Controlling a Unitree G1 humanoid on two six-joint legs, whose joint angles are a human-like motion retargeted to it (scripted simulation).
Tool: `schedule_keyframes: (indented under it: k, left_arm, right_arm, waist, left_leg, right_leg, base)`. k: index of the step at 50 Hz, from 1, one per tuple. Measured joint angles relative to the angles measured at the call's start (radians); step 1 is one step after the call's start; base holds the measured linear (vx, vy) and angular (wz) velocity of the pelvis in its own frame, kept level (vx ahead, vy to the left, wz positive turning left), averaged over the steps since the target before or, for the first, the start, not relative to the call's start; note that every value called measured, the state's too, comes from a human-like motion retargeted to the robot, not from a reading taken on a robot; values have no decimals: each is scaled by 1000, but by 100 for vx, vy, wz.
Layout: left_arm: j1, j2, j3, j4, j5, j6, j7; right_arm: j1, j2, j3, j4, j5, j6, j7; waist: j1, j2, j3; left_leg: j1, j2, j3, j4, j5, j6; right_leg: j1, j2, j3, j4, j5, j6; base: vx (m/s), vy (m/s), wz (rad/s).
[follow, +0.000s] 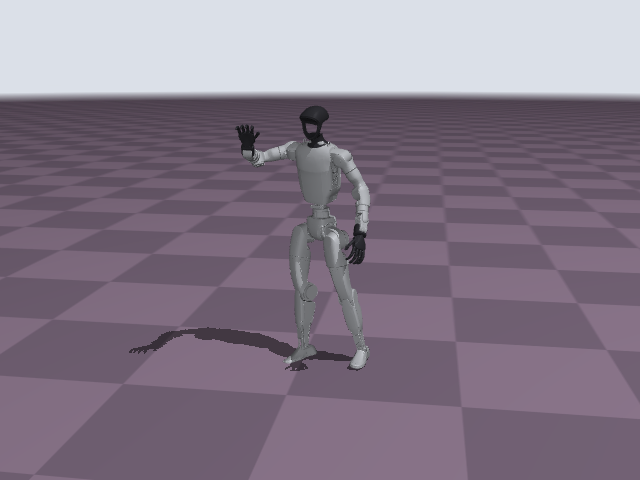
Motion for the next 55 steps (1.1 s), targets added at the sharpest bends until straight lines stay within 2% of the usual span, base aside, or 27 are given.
schedule_keyframes:
  k: [3, 7, 12, 17, 22, 25, 27, 31, 35, 38, 41, 44, 48, 51, 55]
  left_arm:
    - [-50, -15, -7, -83, -40, -29, -6]
    - [-80, -39, 4, -158, -134, -47, -23]
    - [-37, -35, 32, -160, -194, -40, -26]
    - [62, 1, 55, -96, -88, -23, -25]
    - [156, 45, 50, -18, 11, -3, -79]
    - [189, 73, 48, 23, 51, 15, -138]
    - [192, 92, 49, 48, 71, 26, -163]
    - [165, 113, 49, 98, 89, 43, -160]
    - [125, 117, 53, 110, 88, 40, -111]
    - [97, 119, 53, 81, 63, 22, -61]
    - [75, 107, 50, 30, 18, -4, -28]
    - [58, 85, 43, -31, -35, -29, -33]
    - [47, 70, 28, -93, -99, -46, -90]
    - [60, 80, 32, -98, -120, -45, -118]
    - [105, 97, 62, -50, -86, -43, -85]
  right_arm:
    - [-12, 28, 149, -32, -196, -19, 119]
    - [15, 1, 161, -49, -222, -13, 96]
    - [79, -139, -25, 36, -43, 21, -24]
    - [78, -316, -274, 257, 90, 68, -190]
    - [-47, -468, -504, 476, 211, 117, -367]
    - [-129, -535, -574, 510, 248, 125, -401]
    - [-155, -553, -569, 491, 243, 121, -398]
    - [-162, -515, -459, 380, 171, 110, -362]
    - [-149, -430, -252, 200, 46, 80, -274]
    - [-197, -392, 1, 49, -85, 41, -145]
    - [-368, -358, 306, -61, -221, -3, -14]
    - [-521, -334, 484, -102, -280, -16, 14]
    - [-612, -384, 503, -23, -206, 29, -70]
    - [-649, -470, 452, 121, -101, 61, -117]
    - [-711, -578, 354, 397, -11, 136, -217]
  waist:
    - [26, 5, 12]
    - [23, 15, 16]
    - [-34, 17, 1]
    - [-104, 15, -19]
    - [-146, 17, -29]
    - [-155, 19, -34]
    - [-157, 17, -34]
    - [-157, 17, -32]
    - [-155, 21, -37]
    - [-155, 19, -46]
    - [-162, 28, -55]
    - [-175, 49, -62]
    - [-191, 79, -68]
    - [-207, 86, -71]
    - [-234, 83, -74]
  left_leg:
    - [5, 15, 22, -6, 5, 0]
    - [8, 27, 32, -19, 11, 0]
    - [10, 28, 31, -27, 13, 0]
    - [12, 18, 29, -25, 7, 0]
    - [13, 4, 27, -22, -2, -1]
    - [13, -3, 26, -19, -8, -1]
    - [13, -5, 27, -17, -11, -1]
    - [21, -8, 36, -13, -15, -1]
    - [34, -9, 53, -10, -17, -1]
    - [42, -12, 65, -11, -18, -1]
    - [46, -15, 75, -13, -18, -1]
    - [47, -17, 80, -15, -19, -1]
    - [49, -22, 78, -24, -18, -1]
    - [50, -31, 73, -31, -16, -1]
    - [53, -45, 66, -36, -17, -1]
  right_leg:
    - [-3, 32, 10, -13, 17, 0]
    - [-5, 60, 9, -26, 33, 0]
    - [-4, 63, 4, -28, 30, 0]
    - [-1, 47, -1, -25, 20, 0]
    - [3, 28, -2, -25, 16, 0]
    - [4, 19, 1, -26, 14, 0]
    - [5, 15, 4, -26, 13, 0]
    - [12, 15, 16, -28, 15, 0]
    - [19, 20, 33, -31, 23, 0]
    - [22, 25, 45, -34, 31, 0]
    - [22, 29, 54, -36, 38, 0]
    - [21, 32, 56, -37, 43, 0]
    - [21, 31, 52, -37, 47, 0]
    - [21, 24, 47, -35, 46, 0]
    - [22, 7, 43, -31, 44, 0]
  base:
    - [-8, -21, -37]
    - [-5, -14, -13]
    - [0, 0, 0]
    - [4, 10, 0]
    - [3, 12, -1]
    - [2, 10, -1]
    - [0, 3, 0]
    - [0, 0, 0]
    - [-3, -1, -20]
    - [-4, 0, -20]
    - [-1, 0, -6]
    - [0, 0, 0]
    - [-1, 3, 3]
    - [-1, 9, 8]
    - [1, 12, 3]
